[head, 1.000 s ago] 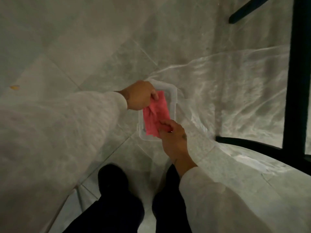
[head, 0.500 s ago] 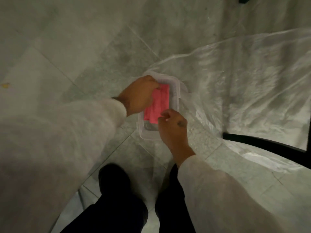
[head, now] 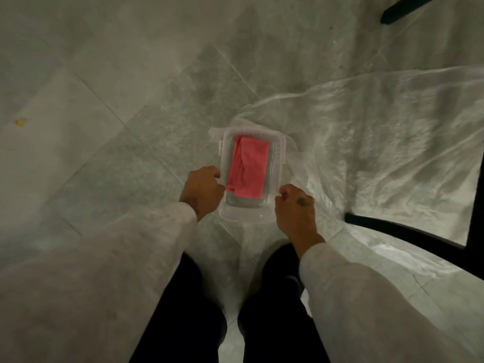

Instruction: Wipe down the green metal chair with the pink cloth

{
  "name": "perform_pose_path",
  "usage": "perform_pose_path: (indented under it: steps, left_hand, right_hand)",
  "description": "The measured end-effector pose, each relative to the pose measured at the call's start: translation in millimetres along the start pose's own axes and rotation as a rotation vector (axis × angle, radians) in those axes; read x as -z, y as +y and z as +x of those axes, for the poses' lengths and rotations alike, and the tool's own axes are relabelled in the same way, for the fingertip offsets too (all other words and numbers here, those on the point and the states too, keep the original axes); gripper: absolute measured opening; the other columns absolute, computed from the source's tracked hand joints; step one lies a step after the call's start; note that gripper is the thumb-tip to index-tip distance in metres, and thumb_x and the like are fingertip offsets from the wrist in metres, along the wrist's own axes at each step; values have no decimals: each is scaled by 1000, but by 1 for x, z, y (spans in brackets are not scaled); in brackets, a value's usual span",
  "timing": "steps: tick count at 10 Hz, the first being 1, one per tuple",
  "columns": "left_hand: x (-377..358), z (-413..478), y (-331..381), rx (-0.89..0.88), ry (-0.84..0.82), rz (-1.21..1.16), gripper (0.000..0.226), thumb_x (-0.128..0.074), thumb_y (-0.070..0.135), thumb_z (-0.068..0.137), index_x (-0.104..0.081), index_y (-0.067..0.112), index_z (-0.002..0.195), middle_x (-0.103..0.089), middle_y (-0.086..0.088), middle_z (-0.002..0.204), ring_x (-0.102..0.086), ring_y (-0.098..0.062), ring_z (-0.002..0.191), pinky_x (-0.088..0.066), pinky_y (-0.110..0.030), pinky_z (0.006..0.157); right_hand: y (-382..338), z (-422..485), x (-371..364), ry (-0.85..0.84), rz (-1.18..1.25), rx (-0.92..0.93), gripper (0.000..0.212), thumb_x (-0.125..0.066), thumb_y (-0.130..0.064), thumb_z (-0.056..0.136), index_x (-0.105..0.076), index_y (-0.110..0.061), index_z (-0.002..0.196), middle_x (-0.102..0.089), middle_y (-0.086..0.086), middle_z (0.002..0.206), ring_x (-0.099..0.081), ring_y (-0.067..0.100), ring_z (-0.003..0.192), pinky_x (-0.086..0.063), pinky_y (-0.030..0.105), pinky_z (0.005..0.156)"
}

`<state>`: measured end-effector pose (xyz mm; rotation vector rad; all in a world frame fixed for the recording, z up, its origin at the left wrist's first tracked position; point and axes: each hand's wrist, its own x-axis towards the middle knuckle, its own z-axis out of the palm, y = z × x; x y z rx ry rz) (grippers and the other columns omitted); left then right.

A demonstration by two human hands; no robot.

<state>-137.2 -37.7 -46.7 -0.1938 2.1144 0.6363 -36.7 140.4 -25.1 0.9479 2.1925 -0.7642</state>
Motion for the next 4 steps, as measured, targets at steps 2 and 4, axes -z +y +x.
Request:
perform_pose_path:
  steps: [2,4]
  left_hand:
    - [-3,-17,-21,53,-44,-17,38,-68,17,78,-65,11,115,-70,-16,104,-71,-28,84,-60,-43,79]
    - [8,-30,-16,1,-4,63,45,-68,22,83,-58,10,125,-70,-11,104,-65,-19,84,-48,-26,76]
  right_hand:
    - [8,-21,-21,-26,65,-62,31,-39,-17,99,-58,-16,123,-59,13,120,-54,31,110,-44,40,95]
    - [8,-28,-5,-133,-35,-14,38,-44,-15,101,-54,-18,138,-34,0,154,-42,26,134,-36,35,106]
